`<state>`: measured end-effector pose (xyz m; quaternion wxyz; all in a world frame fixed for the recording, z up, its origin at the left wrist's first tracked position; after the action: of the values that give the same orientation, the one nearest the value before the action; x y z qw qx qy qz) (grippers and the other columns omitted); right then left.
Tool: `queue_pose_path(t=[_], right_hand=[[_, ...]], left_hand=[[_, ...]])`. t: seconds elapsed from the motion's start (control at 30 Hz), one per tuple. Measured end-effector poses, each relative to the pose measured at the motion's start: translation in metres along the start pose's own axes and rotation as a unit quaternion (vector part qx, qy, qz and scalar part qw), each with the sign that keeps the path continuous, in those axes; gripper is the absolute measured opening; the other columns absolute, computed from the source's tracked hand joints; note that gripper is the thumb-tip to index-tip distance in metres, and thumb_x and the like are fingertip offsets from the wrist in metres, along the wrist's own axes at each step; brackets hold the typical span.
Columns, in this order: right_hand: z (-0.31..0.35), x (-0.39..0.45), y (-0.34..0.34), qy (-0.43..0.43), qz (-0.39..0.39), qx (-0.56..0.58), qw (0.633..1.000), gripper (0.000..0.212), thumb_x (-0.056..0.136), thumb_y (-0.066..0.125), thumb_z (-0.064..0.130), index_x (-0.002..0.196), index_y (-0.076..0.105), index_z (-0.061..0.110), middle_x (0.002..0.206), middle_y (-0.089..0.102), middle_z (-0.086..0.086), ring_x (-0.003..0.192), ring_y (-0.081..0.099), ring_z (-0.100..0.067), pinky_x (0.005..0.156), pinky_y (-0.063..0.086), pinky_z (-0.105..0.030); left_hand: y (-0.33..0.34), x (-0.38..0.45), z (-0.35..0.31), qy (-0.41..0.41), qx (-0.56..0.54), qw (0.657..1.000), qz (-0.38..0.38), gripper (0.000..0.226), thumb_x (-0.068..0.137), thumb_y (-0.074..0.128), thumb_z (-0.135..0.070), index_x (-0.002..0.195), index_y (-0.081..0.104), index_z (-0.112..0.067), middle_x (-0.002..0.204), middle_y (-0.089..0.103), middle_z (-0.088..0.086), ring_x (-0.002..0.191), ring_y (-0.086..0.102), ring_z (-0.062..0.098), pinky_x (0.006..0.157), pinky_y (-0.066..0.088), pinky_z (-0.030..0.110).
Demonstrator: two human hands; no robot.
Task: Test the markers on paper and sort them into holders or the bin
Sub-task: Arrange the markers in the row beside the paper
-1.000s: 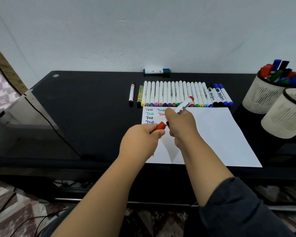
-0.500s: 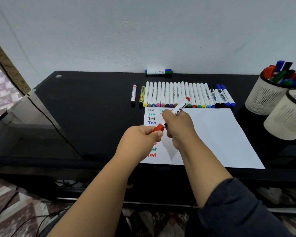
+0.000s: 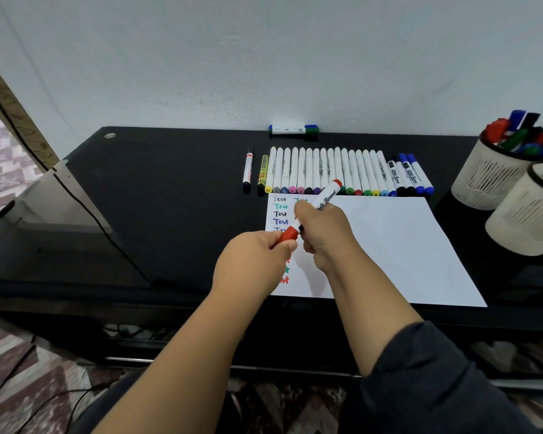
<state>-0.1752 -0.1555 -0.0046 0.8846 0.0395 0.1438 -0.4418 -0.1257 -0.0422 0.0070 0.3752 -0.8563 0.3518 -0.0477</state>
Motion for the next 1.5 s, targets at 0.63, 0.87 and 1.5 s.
queue_pose_path(t=[0.63,0.87,1.5], right_hand=[[-0.005,0.012,0.007,0.014,0.010,-0.031,0.999,0.016,0.090,0.050,0.019,0.075,0.049,0.014,0.064,0.050,-0.006,0.046,0.033,-0.011,0.042,0.028,-0.021],[-0.003,0.031,-0.031,0.030,-0.032,0.043,0.998,0.010,0.089,0.051,0.014,0.081,0.050,0.008,0.063,0.046,-0.005,0.039,0.025,-0.007,0.037,0.021,-0.018],[0.012,0.063,-0.038,-0.105,-0.090,-0.072,0.988,0.023,0.085,0.061,0.021,0.070,0.044,0.015,0.057,0.051,0.001,0.042,0.044,-0.003,0.042,0.038,-0.011]], left_hand=[[-0.012,-0.013,0.013,-0.027,-0.107,0.994,0.001,0.018,0.093,0.055,-0.032,0.097,0.070,-0.022,0.081,0.069,-0.004,0.085,0.065,0.017,0.072,0.050,0.029],[-0.021,-0.009,0.034,-0.068,-0.229,0.971,-0.017,0.014,0.090,0.060,-0.028,0.091,0.071,-0.020,0.077,0.069,-0.010,0.070,0.063,0.002,0.046,0.042,0.010],[-0.020,0.061,0.007,0.031,-0.020,0.997,-0.073,0.038,0.094,0.052,-0.039,0.131,0.052,-0.035,0.091,0.060,-0.018,0.069,0.049,-0.001,0.053,0.035,0.015]])
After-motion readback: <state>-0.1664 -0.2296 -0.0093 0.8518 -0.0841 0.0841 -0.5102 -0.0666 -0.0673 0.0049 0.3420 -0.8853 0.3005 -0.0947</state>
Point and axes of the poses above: each hand's wrist, its own x-axis towards the middle knuckle, its own y-axis out of the palm, z = x × y, the point moved 7 cm from there along x, towards the middle knuckle
